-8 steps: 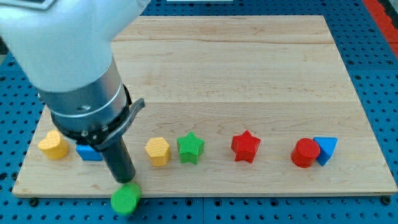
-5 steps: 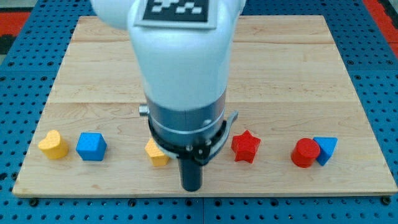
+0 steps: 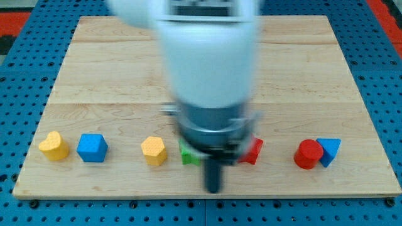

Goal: Adjust the hexagon red circle and triangle in a horizontal line

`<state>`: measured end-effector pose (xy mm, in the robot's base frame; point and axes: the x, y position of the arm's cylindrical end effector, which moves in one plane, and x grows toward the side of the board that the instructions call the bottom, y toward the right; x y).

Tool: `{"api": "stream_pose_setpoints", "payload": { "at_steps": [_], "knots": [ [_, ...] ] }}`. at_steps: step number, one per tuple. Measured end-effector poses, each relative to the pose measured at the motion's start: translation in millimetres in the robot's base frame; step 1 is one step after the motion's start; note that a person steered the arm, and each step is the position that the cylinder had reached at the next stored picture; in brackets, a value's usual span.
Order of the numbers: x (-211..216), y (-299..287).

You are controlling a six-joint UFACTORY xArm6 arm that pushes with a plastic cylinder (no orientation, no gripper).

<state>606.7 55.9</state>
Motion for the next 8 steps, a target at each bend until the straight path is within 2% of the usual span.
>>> {"api": "stream_pose_setpoints", "payload": {
  "at_steps": [1, 2, 4, 8],
  "knots": [
    [-2, 109],
    [-2, 141],
    [-22, 143],
    [-20, 123]
  ]
}}
